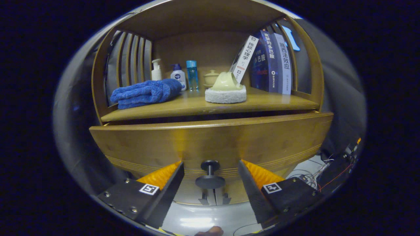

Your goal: Pull open the drawer, take out the items inside it, and place them on the countertop above the cabinet.

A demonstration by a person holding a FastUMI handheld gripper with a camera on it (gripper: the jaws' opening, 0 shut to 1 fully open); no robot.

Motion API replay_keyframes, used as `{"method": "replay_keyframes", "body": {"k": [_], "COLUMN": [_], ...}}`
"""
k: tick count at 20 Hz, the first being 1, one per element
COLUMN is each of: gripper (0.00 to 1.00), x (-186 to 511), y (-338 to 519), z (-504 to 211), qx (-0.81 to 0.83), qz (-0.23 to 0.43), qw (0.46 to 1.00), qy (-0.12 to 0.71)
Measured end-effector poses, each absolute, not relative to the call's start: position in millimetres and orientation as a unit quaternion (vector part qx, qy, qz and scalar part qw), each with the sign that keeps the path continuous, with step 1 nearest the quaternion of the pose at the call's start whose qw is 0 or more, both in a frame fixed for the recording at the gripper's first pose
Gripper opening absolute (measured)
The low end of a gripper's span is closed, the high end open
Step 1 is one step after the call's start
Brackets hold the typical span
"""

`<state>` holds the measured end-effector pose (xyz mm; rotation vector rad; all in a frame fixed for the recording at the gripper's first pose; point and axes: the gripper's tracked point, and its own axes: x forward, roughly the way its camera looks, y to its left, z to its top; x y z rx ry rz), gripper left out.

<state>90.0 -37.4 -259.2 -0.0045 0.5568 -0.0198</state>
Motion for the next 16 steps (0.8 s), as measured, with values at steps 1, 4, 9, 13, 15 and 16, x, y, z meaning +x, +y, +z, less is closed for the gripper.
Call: {"method": "replay_keyframes", "body": {"k": [1,4,9,13,15,16], "gripper": [0.99,0.99,0.99,0.99,0.99,0.99], "x": [94,104,115,116,116,116], "y": [-37,-36,-35,-36,-36,-36], "z": [-260,-264,-268,-268,-270,-270], "qx": [-0.001,0.012,0.028,0.040,0.049,0.051], "qz": [-0.010,-0.010,-0.011,-0.008,-0.008,-0.008], "qw": [0.962,0.962,0.963,0.964,0.964,0.964], "qy": [0.274,0.272,0.267,0.263,0.260,0.259]}}
